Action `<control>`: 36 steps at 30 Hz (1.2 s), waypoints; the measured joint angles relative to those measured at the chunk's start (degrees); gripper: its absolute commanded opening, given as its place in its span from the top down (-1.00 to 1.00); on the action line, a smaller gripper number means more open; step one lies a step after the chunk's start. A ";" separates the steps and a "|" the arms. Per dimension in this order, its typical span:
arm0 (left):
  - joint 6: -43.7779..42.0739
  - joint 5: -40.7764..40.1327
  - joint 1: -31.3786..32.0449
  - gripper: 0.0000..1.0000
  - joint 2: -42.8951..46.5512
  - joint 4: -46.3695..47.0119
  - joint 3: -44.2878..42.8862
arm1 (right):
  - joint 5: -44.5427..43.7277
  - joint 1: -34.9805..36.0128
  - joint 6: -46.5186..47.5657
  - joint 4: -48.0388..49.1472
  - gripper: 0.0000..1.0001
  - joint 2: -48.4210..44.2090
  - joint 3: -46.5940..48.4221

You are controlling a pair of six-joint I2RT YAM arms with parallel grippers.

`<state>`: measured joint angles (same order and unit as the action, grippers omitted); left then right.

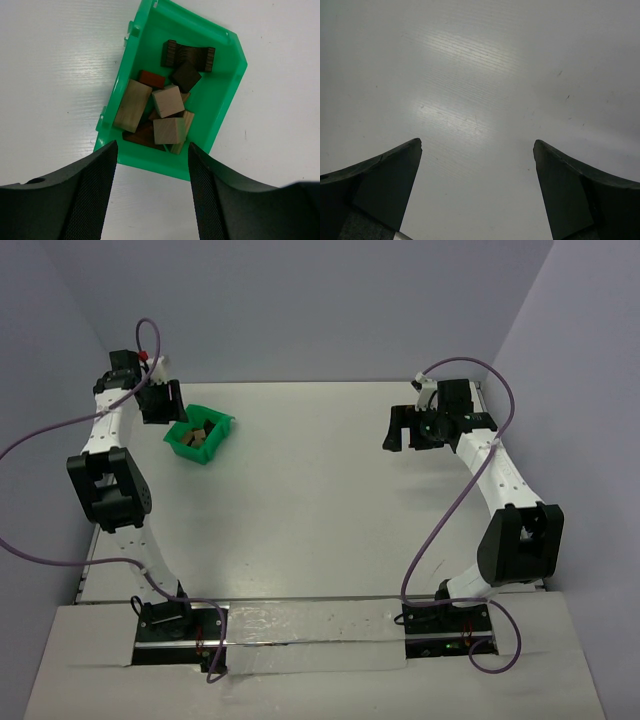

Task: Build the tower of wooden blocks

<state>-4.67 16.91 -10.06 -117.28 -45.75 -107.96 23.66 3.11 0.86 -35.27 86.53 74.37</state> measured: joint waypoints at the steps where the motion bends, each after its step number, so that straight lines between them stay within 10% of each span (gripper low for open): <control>1: -0.18 0.20 0.02 -0.29 -0.06 -0.21 -0.16 | 0.00 0.00 0.00 0.00 -0.99 0.03 0.00; 36: -3.98 -6.50 13.49 0.14 -7.59 0.04 1.35 | -1.45 0.00 0.28 -0.38 -0.99 1.80 1.38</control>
<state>-8.64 10.41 3.43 -124.86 -45.71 -106.60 22.21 3.11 1.15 -35.64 88.33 75.75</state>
